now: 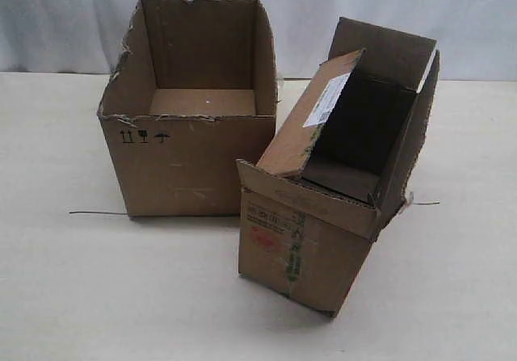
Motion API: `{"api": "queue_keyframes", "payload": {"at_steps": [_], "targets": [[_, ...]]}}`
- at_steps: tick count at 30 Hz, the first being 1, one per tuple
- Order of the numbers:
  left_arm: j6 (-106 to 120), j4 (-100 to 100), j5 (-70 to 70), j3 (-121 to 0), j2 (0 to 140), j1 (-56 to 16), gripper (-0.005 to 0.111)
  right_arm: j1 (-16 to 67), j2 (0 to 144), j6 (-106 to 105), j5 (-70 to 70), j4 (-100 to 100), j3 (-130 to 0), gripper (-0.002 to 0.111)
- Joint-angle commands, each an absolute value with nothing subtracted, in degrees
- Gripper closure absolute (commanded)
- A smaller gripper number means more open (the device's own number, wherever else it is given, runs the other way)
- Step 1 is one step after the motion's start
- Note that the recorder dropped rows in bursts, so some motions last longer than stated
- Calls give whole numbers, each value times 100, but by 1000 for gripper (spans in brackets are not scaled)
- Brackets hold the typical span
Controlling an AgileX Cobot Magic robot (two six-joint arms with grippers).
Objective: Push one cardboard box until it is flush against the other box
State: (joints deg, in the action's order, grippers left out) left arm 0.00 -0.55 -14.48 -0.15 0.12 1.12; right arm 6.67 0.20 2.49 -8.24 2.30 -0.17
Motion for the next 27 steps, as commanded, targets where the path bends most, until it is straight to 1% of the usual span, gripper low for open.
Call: {"api": "queue_keyframes", "payload": {"at_steps": [1, 4, 6, 9, 10, 11, 13, 16, 20, 21, 22, 24, 25, 27], "targets": [[0, -74, -1424, 0, 0, 76, 107, 668, 0, 214, -472, 193, 0, 103], [0, -74, -1424, 0, 0, 76, 107, 668, 0, 214, 305, 229, 0, 103], [0, -74, -1424, 0, 0, 76, 107, 668, 0, 226, 1179, 296, 0, 103], [0, -74, -1424, 0, 0, 76, 107, 668, 0, 351, 2516, 952, 0, 103], [0, -74, -1424, 0, 0, 76, 107, 668, 0, 210, 2715, 1225, 0, 103], [0, -74, -1424, 0, 0, 76, 107, 668, 0, 0, 2609, 1411, -24, 103], [0, -74, -1424, 0, 0, 76, 107, 668, 25, -939, 1531, 1973, -559, 103], [0, -74, -1424, 0, 0, 76, 107, 668, 882, -2045, -823, 2541, -1778, 103], [0, -74, -1424, 0, 0, 76, 107, 668, 2576, -1174, -3611, 2117, -3773, 103], [0, -74, -1424, 0, 0, 76, 107, 668, 3064, -1089, -4524, 2031, -4307, 103], [0, -74, -1424, 0, 0, 76, 107, 678, 3530, -1153, -5419, 2048, -4801, 103], [0, -74, -1424, 0, 0, 76, 107, 679, 4303, -1535, -6704, 2507, -5537, 103], [0, -74, -1424, 0, 0, 76, 107, 679, 4579, -1803, -6996, 2961, -5842, 103], [0, -74, -1424, 0, 0, 76, 107, 708, 4899, -2173, -6996, 3830, -6230, 103]]}}
